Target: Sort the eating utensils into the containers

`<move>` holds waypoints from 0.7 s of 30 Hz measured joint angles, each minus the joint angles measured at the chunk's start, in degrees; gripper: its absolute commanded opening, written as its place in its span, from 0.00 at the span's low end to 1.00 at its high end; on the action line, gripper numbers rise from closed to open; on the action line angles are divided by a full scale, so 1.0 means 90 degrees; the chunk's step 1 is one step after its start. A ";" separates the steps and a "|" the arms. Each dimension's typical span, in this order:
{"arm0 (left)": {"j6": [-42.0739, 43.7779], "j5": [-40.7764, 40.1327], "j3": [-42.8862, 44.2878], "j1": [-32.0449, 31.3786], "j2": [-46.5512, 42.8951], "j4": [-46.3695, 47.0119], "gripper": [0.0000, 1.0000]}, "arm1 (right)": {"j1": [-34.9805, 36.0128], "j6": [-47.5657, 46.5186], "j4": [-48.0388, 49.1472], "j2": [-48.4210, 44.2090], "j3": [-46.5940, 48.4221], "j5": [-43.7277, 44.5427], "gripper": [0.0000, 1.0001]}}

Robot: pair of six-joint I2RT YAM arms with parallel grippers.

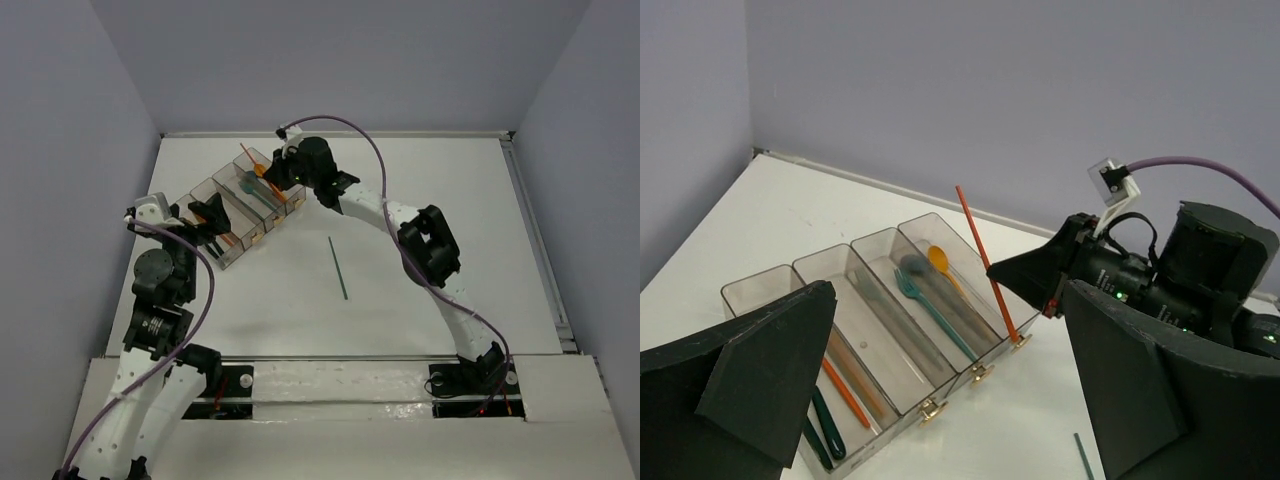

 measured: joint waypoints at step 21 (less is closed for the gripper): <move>0.0083 -0.0610 -0.0192 0.0141 0.0291 0.0214 0.99 | 0.0401 0.0617 0.0306 0.0104 0.0384 -0.0908 0.00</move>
